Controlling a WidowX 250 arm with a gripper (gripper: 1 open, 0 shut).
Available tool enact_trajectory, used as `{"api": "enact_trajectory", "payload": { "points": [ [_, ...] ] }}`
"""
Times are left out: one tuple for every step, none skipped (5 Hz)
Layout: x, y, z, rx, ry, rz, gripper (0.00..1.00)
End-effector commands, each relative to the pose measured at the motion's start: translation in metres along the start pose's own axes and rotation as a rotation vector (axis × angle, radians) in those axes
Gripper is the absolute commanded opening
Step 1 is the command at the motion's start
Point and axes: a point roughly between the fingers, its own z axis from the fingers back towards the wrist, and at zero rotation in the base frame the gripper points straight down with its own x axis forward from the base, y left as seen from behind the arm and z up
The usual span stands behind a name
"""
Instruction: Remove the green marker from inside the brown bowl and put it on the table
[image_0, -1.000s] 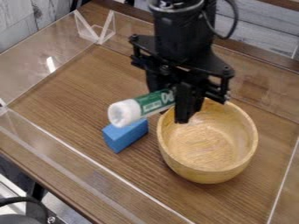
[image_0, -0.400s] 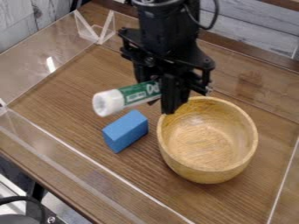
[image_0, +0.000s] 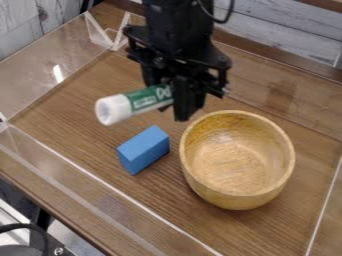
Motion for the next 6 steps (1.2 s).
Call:
{"api": "enact_trajectory", "payload": {
  "points": [
    [0.004, 0.009, 0.009, 0.01, -0.053, -0.009, 0.0],
    [0.006, 0.016, 0.005, 0.012, -0.073, -0.005, 0.0],
    [0.01, 0.022, 0.001, 0.018, -0.095, 0.006, 0.0],
    [0.014, 0.026, -0.004, 0.024, -0.114, 0.016, 0.0],
    [0.017, 0.03, -0.008, 0.029, -0.133, 0.02, 0.0],
    [0.021, 0.034, -0.012, 0.034, -0.148, 0.026, 0.0]
  ]
}}
